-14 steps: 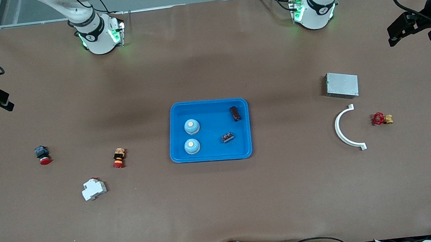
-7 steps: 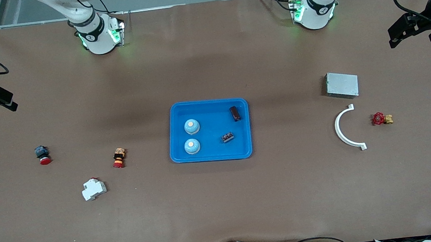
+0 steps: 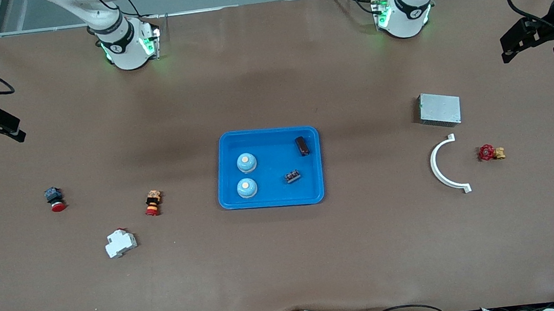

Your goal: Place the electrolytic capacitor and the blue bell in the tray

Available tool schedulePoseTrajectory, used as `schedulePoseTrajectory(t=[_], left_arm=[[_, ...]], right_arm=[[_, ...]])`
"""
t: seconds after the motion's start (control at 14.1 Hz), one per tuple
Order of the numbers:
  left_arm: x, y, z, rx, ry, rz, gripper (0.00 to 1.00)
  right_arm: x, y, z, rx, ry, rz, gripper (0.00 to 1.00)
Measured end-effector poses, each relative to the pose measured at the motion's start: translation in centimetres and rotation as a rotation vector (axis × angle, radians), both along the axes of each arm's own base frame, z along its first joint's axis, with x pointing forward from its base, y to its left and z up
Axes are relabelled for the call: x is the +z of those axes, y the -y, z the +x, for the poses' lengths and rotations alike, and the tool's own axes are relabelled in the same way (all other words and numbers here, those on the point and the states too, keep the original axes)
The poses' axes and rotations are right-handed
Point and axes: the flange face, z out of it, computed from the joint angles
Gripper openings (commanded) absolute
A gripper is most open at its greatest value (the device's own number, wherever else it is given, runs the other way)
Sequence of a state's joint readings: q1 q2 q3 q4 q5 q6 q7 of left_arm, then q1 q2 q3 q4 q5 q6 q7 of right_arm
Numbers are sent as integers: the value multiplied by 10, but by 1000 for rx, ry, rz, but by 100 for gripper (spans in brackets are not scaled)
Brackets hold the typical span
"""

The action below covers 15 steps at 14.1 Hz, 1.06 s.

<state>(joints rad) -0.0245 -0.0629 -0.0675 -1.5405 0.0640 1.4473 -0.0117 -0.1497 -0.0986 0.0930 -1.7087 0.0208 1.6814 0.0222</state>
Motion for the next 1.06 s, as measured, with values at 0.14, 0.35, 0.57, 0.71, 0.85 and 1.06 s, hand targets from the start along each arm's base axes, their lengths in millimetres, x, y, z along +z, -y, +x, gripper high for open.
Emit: schedulePoseTrajectory(t=[0.14,0.35,0.57,0.71,0.85,1.06], left_arm=[[-1,0,-2,-20,-16,1,100],[0,0,-4,-23,-23,1,100],[2,3,-5,-29,-17,1,100],[6,4,-5,-31,-10,0,100],[6,5,-5,-33,-10,-13,100],[4,7,-4,-35,-14,-23,100]], right_arm=[[0,0,0,0,-1,0,100],[0,0,0,0,-1,0,100],[0,0,0,0,-1,0,100],[0,0,0,0,-1,0,100],[0,0,0,0,-1,0,100],[0,0,0,0,-2,0,100]])
